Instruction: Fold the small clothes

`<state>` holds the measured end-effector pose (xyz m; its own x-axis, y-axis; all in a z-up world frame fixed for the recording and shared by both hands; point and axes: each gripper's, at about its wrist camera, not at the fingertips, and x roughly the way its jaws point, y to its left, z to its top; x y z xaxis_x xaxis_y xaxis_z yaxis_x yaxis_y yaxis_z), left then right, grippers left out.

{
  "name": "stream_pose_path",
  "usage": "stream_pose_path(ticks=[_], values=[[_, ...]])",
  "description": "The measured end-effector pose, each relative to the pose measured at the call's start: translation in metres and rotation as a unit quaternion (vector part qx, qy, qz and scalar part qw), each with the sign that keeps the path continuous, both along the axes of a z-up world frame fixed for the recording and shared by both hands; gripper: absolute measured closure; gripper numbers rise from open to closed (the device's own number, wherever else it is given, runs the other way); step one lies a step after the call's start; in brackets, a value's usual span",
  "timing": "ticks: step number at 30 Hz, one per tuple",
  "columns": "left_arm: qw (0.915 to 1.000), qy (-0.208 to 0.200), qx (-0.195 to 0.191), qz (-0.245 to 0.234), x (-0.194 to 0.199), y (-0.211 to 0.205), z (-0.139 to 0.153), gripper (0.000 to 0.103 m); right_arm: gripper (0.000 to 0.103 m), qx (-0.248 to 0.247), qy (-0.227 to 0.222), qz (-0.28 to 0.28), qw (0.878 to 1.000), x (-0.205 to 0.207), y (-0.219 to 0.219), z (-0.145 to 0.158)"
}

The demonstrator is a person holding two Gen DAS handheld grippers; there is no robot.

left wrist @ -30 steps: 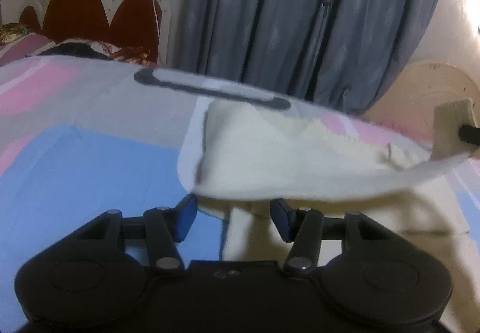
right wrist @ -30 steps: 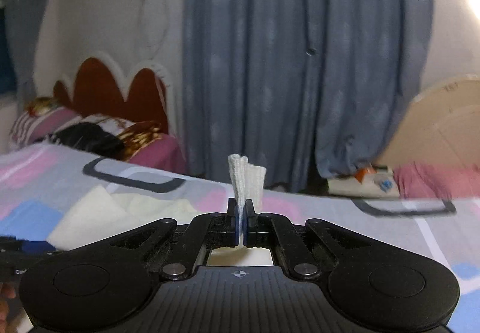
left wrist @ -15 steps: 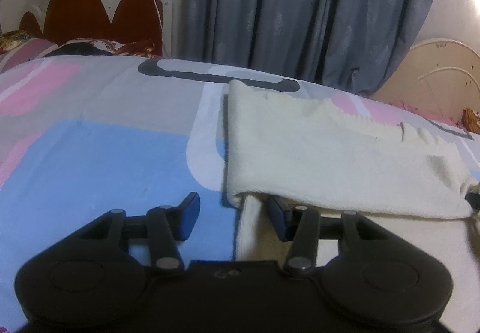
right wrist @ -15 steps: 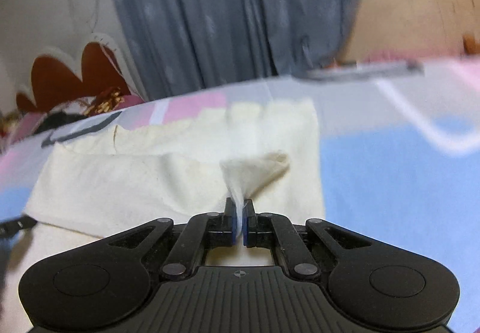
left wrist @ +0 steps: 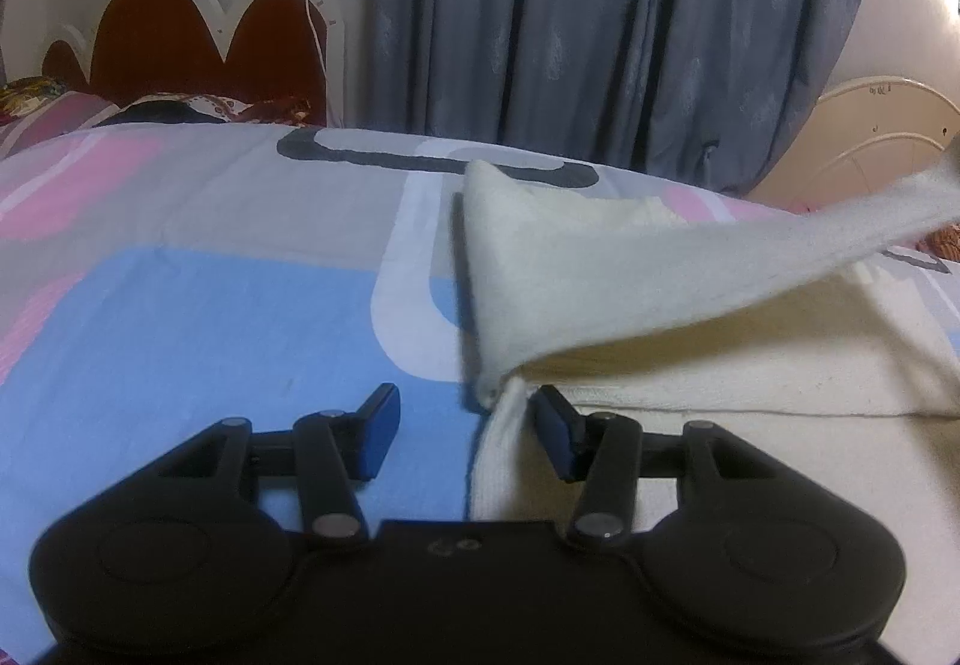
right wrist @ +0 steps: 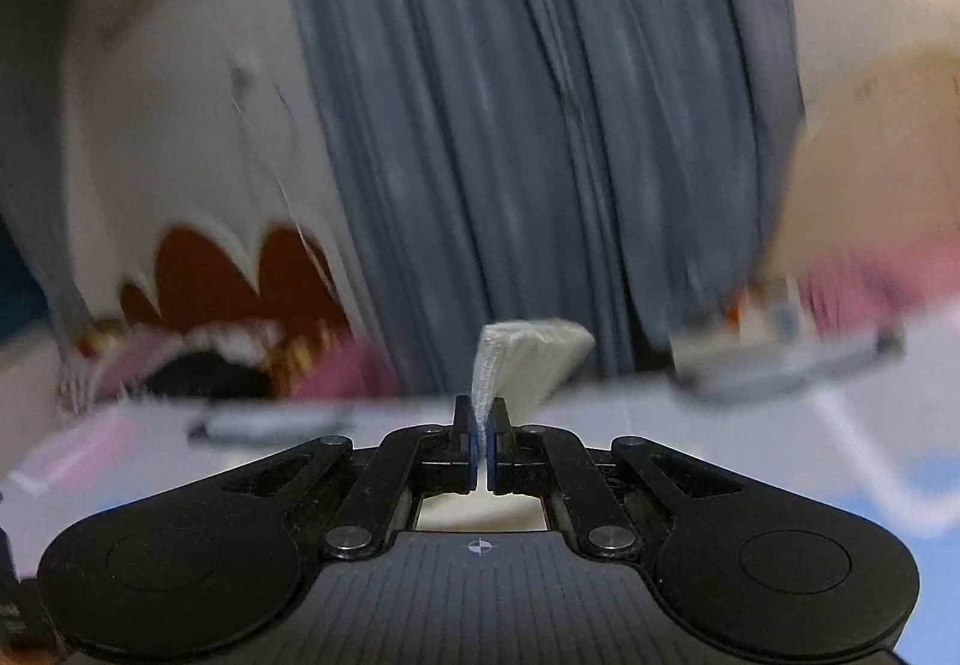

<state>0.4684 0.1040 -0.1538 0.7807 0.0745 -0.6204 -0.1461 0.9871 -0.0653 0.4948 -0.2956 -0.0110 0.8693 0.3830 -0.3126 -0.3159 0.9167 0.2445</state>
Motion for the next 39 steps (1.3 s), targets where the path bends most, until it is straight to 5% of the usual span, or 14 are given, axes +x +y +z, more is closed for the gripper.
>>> stream_pose_path(ticks=[3,6,16,23,30,36,39], values=[[1.0000,-0.001,-0.003,0.000,-0.001,0.001,0.000,0.054,0.102,-0.037,0.130,-0.023,0.991,0.026,-0.011,-0.056],[1.0000,-0.001,-0.006,-0.002,-0.002,0.004,0.000,0.054,0.102,-0.045,0.167,-0.021,0.985,0.018,-0.017,-0.085],[0.9998,-0.003,-0.018,0.002,-0.002,0.007,0.002,0.053,0.102,-0.010,0.151,-0.025,0.988,-0.001,-0.018,-0.072],[0.9997,0.002,-0.023,-0.001,-0.006,0.010,0.006,0.054,0.102,-0.014,0.177,-0.033,0.984,0.009,-0.013,-0.089],[0.9944,-0.079,-0.057,-0.040,-0.018,0.000,0.044,0.052,0.098,-0.020,0.100,-0.068,0.992,-0.010,-0.022,-0.058],[0.9965,-0.025,-0.052,-0.060,0.031,-0.027,0.018,0.054,0.098,-0.057,0.130,-0.030,0.989,0.014,0.002,-0.075],[0.9968,-0.014,-0.064,-0.047,0.033,-0.011,0.011,0.054,0.099,-0.076,0.161,-0.071,0.981,0.022,-0.007,-0.092]])
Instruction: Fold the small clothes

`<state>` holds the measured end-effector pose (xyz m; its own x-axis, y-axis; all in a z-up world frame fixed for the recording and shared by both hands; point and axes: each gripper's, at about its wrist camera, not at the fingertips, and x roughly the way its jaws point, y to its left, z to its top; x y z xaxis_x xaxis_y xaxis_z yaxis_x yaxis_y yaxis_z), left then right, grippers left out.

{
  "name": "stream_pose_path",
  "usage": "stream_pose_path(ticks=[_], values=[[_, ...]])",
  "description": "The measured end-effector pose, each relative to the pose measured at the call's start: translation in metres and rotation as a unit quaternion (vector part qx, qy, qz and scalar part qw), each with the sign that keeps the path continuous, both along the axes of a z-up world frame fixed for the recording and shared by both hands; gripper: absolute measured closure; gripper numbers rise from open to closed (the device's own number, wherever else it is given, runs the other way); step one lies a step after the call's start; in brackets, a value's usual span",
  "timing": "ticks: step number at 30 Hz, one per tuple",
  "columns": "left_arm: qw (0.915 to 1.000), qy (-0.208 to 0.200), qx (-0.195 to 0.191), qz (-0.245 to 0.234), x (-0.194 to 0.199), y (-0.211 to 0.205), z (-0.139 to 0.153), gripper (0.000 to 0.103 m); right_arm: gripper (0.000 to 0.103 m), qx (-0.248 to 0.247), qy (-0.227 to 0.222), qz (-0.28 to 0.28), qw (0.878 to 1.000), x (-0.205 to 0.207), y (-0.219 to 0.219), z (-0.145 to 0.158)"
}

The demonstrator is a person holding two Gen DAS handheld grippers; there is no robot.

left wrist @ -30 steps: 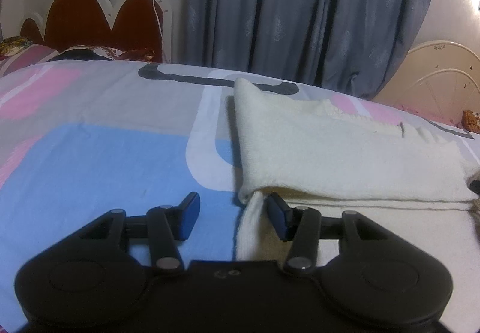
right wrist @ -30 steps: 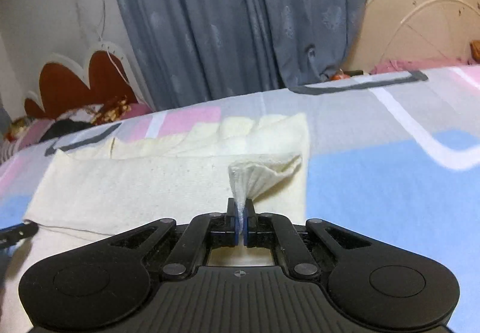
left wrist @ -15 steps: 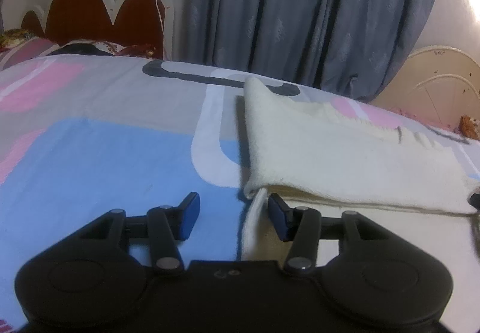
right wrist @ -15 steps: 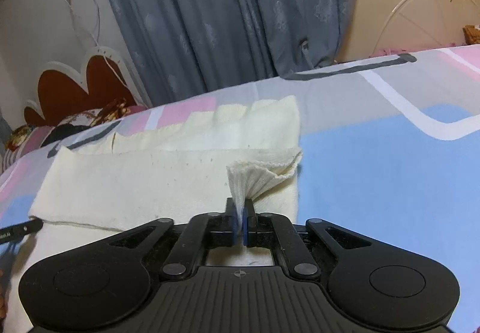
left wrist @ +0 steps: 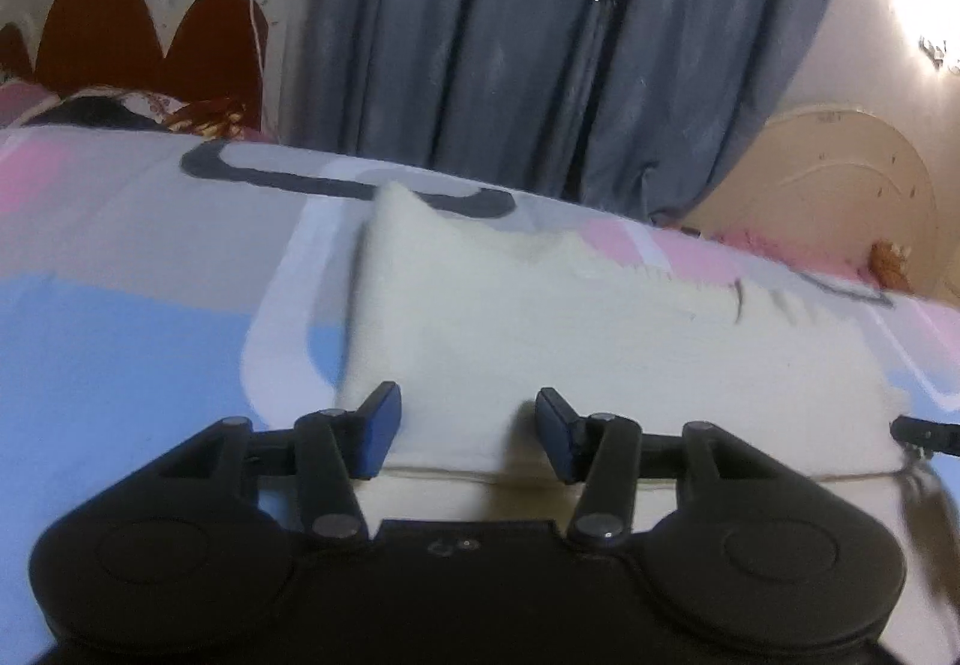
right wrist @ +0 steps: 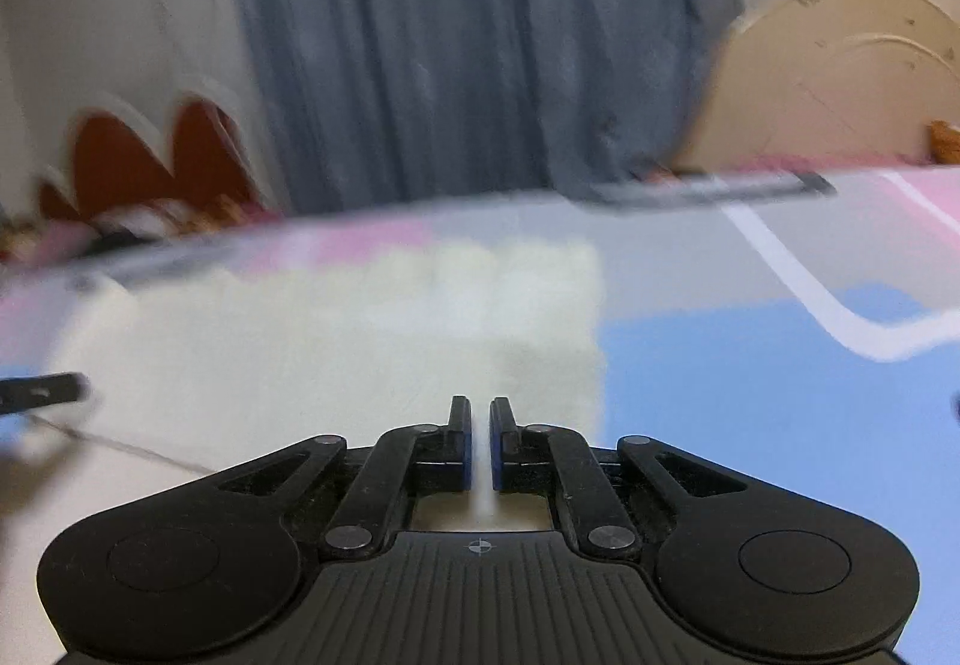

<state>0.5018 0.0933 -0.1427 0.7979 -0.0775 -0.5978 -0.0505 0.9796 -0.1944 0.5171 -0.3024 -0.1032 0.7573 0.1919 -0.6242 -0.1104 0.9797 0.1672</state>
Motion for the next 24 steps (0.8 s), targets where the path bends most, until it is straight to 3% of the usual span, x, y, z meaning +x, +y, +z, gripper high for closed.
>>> stream_pose_path(ticks=[4,6,12,14,19,22,24], values=[[0.9996,-0.025,-0.004,-0.012,0.010,-0.003,0.021,0.045,0.098,0.015,-0.037,0.022,0.999,0.002,0.004,0.014],[0.9989,-0.033,0.005,-0.032,0.032,-0.010,0.024,0.042,0.099,0.026,-0.030,0.028,0.999,0.013,0.016,0.014],[0.9987,0.018,0.045,-0.015,0.101,0.002,-0.001,0.041,0.098,0.041,-0.007,0.036,0.998,0.058,0.050,0.001],[0.9994,0.009,0.031,-0.011,0.101,0.015,-0.004,0.041,0.098,0.042,-0.001,0.036,0.998,0.066,0.053,-0.003],[0.9984,-0.003,0.057,0.004,0.080,0.009,0.009,0.038,0.098,0.044,-0.009,0.030,0.999,0.067,0.052,0.000],[0.9959,-0.033,0.078,-0.032,0.071,-0.022,0.017,0.032,0.098,0.047,-0.023,0.056,0.997,0.062,0.067,0.006],[0.9947,-0.034,0.071,-0.066,0.071,-0.041,0.014,0.028,0.098,0.051,-0.023,0.087,0.995,0.062,0.081,0.006]])
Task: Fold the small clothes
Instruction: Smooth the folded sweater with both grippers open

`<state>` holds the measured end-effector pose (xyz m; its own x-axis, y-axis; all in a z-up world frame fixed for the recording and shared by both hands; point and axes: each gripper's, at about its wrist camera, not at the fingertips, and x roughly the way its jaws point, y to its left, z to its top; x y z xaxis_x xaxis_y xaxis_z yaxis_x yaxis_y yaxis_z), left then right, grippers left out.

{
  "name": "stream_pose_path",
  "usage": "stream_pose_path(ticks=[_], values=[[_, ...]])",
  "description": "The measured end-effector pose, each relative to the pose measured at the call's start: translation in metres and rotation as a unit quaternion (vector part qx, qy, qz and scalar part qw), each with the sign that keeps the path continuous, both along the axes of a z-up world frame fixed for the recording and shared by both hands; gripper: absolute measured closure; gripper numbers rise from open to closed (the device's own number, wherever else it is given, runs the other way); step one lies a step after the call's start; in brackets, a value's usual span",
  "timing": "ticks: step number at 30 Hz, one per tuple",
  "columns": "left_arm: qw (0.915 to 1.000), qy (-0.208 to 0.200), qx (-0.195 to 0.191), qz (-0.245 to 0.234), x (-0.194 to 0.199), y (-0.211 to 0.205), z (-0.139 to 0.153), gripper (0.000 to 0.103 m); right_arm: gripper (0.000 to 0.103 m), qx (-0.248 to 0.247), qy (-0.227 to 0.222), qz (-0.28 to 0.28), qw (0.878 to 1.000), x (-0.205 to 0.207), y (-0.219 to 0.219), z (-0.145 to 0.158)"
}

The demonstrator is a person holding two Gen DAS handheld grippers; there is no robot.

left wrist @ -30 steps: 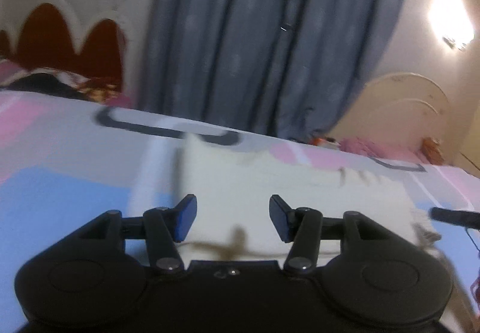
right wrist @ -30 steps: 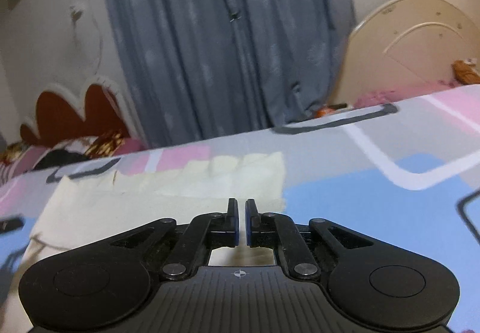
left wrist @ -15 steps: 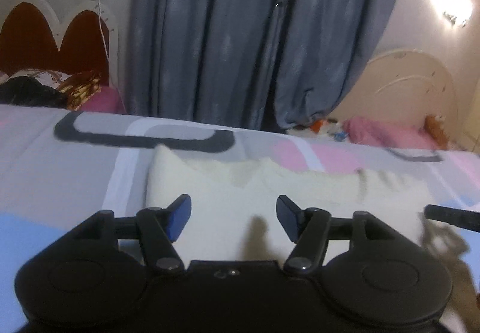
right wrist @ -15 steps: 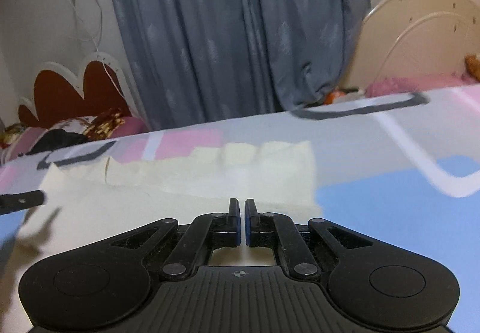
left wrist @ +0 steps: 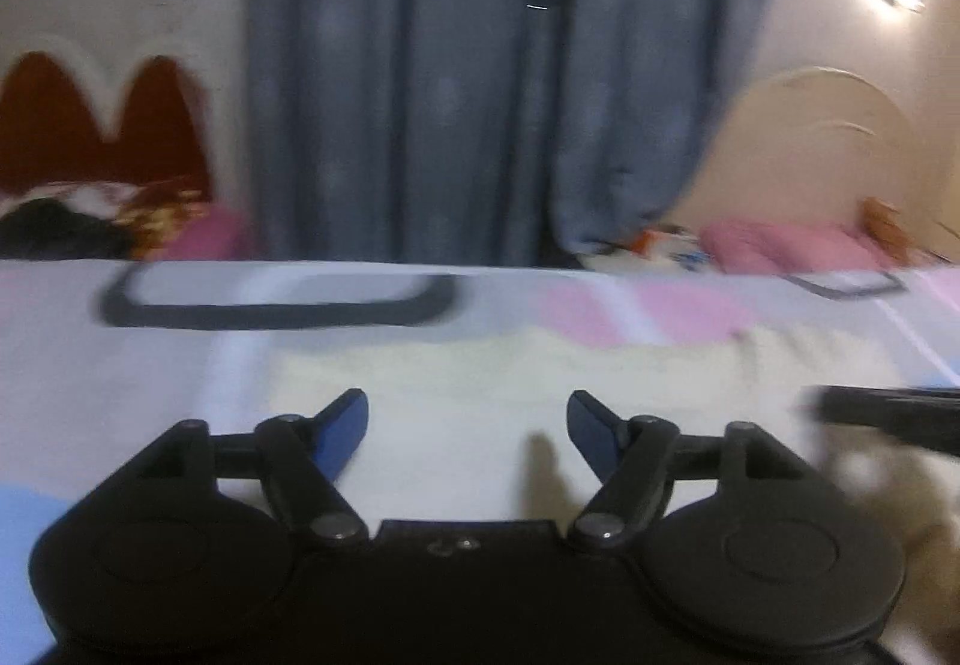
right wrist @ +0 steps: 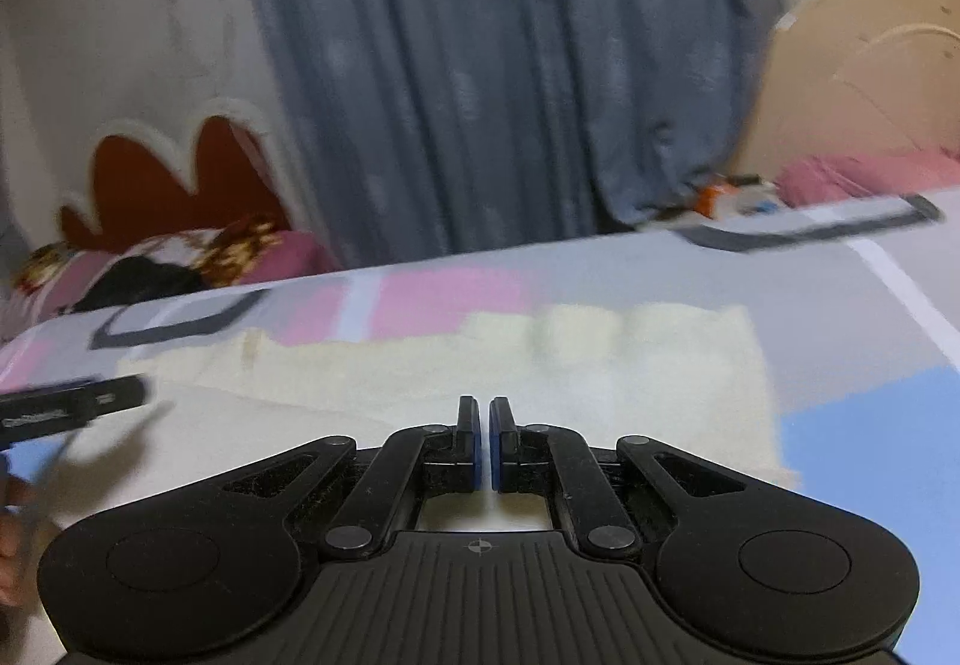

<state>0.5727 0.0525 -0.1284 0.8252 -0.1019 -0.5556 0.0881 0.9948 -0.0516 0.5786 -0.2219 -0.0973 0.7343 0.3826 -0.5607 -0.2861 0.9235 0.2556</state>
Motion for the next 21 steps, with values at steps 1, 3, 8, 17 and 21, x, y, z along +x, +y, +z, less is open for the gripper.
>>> stream_pose_path(ticks=[1,3,8,17,21], values=[[1.0000,0.005,0.003,-0.007,0.001,-0.007,-0.005,0.028,0.098,0.001,0.002,0.013,1.000,0.000,0.007,-0.002],[0.9996,0.027,0.005,0.001,0.003,-0.007,-0.017,0.028,0.098,-0.010,0.004,0.040,0.999,-0.002,0.022,-0.006],[0.9991,0.019,0.007,0.037,-0.033,0.028,-0.022,0.028,0.099,-0.044,-0.001,0.017,0.999,-0.016,0.001,-0.011],[0.9977,-0.018,0.021,0.062,-0.082,0.027,0.000,0.033,0.098,-0.004,-0.003,-0.088,0.996,-0.048,-0.067,-0.006],[0.9983,-0.034,0.046,0.010,-0.081,-0.014,0.003,0.023,0.098,-0.013,-0.020,-0.026,0.999,-0.068,-0.037,0.000]])
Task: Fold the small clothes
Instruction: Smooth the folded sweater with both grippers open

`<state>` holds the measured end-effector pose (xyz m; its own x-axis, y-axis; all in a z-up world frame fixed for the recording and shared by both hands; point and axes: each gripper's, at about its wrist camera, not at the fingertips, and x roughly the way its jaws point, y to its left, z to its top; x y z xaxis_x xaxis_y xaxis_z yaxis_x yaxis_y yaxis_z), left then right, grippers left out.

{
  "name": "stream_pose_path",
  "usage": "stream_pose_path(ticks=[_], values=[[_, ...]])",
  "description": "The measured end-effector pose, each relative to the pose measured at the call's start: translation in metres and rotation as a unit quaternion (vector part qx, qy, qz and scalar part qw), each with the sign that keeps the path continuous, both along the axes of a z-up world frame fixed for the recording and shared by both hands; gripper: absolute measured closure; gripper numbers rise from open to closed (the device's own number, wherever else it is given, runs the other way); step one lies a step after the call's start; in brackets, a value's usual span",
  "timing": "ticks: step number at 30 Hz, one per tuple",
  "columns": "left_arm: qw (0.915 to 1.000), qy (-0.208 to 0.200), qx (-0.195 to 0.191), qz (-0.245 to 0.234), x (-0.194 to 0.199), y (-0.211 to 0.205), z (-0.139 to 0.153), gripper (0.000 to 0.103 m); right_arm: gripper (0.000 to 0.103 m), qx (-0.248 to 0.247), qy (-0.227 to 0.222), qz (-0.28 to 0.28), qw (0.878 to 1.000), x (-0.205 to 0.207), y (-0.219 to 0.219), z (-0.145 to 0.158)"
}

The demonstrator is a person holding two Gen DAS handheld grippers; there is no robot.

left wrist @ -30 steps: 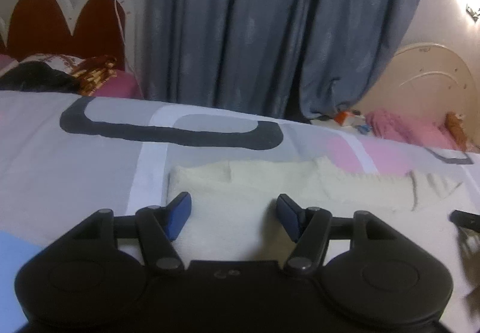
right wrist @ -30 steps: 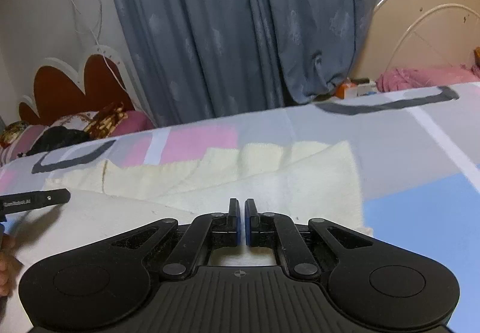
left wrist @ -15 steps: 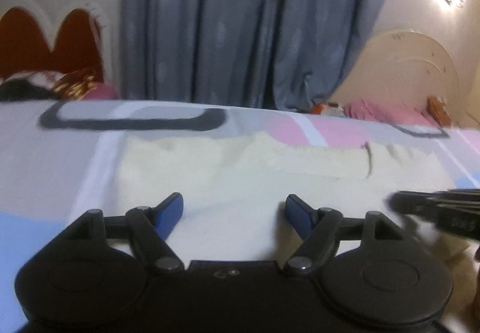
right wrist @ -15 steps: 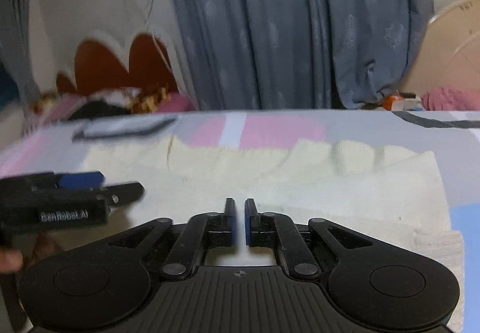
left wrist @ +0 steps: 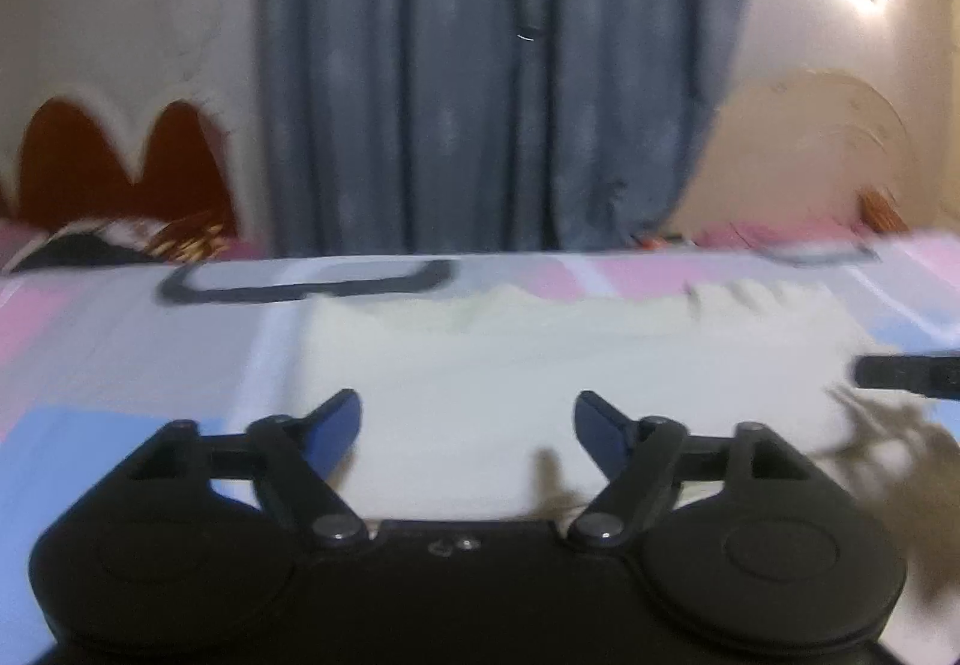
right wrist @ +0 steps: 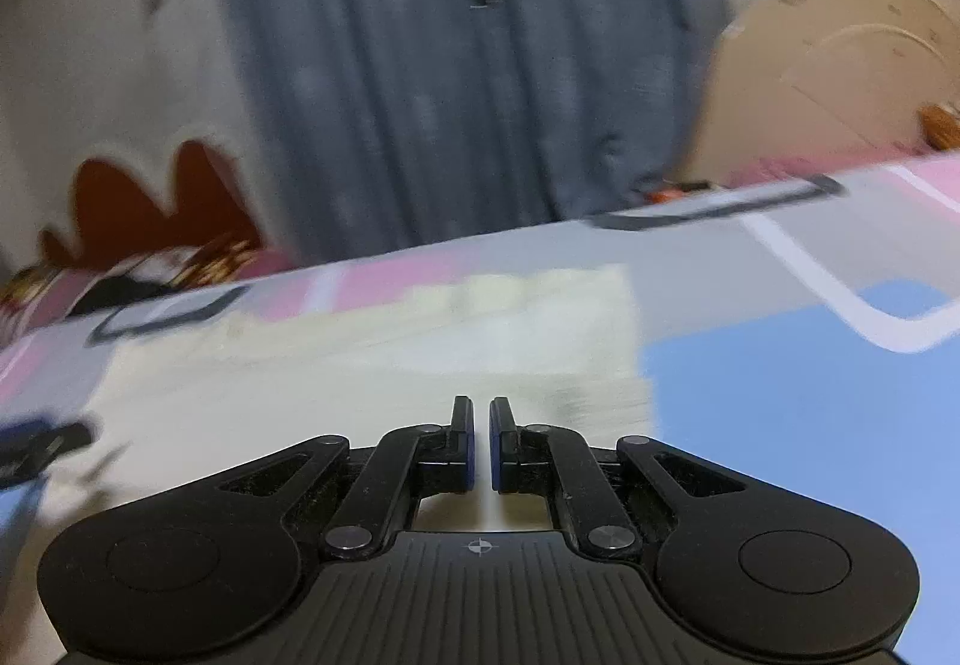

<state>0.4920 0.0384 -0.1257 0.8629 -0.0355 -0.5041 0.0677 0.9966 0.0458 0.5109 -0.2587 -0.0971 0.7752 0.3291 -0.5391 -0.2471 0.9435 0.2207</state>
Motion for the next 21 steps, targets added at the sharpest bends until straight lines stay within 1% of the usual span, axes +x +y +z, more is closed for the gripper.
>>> stream_pose_path(ticks=[1,3,4,6,7,8,9,10,11,13,14,15,16,17,18,19,20,21], values=[[0.9998,0.018,0.009,-0.007,0.006,-0.007,-0.006,0.025,0.098,-0.008,0.001,0.016,1.000,-0.003,0.010,-0.002],[0.9982,0.057,0.020,-0.003,0.013,-0.007,-0.019,0.024,0.098,-0.030,0.005,0.034,0.999,-0.007,0.023,-0.006],[0.9982,0.058,0.011,-0.001,0.010,-0.001,-0.021,0.023,0.098,-0.039,0.008,0.036,0.999,-0.009,0.024,-0.009],[0.9975,0.070,-0.008,0.012,0.005,0.011,-0.020,0.023,0.098,-0.050,0.014,0.014,0.999,-0.009,0.011,-0.013],[0.9973,0.072,-0.005,0.012,0.005,0.012,-0.019,0.023,0.098,-0.047,0.016,-0.011,0.999,-0.008,-0.003,-0.014],[0.9975,0.069,0.001,0.012,0.004,0.011,-0.018,0.023,0.098,-0.038,0.020,-0.037,0.998,-0.009,-0.016,-0.015],[0.9977,0.066,0.002,0.012,0.003,0.010,-0.017,0.023,0.099,-0.019,0.025,-0.056,0.998,-0.007,-0.032,-0.015],[0.9978,0.065,0.001,0.013,0.004,0.012,-0.018,0.024,0.099,0.001,0.030,-0.070,0.997,-0.004,-0.045,-0.014],[0.9981,0.059,0.000,0.016,0.005,0.012,-0.017,0.024,0.098,0.007,0.030,-0.075,0.997,-0.002,-0.052,-0.013],[0.9982,0.055,0.007,0.021,0.003,0.012,-0.018,0.022,0.098,-0.001,0.019,-0.071,0.997,-0.002,-0.056,-0.007],[0.9974,0.065,0.001,0.029,0.007,0.016,-0.021,0.021,0.098,-0.003,0.016,-0.064,0.998,0.000,-0.058,-0.005],[0.9968,0.070,-0.014,0.034,0.012,0.021,-0.022,0.021,0.098,-0.009,0.015,-0.060,0.998,0.003,-0.056,-0.004],[0.9965,0.074,-0.015,0.036,0.013,0.023,-0.020,0.021,0.098,-0.015,0.015,-0.061,0.998,0.005,-0.056,-0.005],[0.9964,0.076,-0.009,0.036,0.012,0.021,-0.017,0.022,0.098,-0.014,0.017,-0.063,0.998,0.007,-0.059,-0.005],[0.9967,0.071,0.000,0.040,0.011,0.018,-0.013,0.024,0.098,-0.004,0.020,-0.065,0.998,0.009,-0.063,-0.006],[0.9978,0.054,0.004,0.038,0.010,0.016,-0.007,0.028,0.098,0.005,0.023,-0.067,0.997,0.009,-0.067,-0.007],[0.9990,0.034,0.011,0.029,0.012,0.013,0.000,0.025,0.098,0.010,0.023,-0.069,0.997,0.010,-0.070,-0.007],[0.9993,0.023,0.015,0.023,0.017,0.011,0.004,0.024,0.098,0.015,0.019,-0.070,0.997,0.010,-0.071,-0.007]])
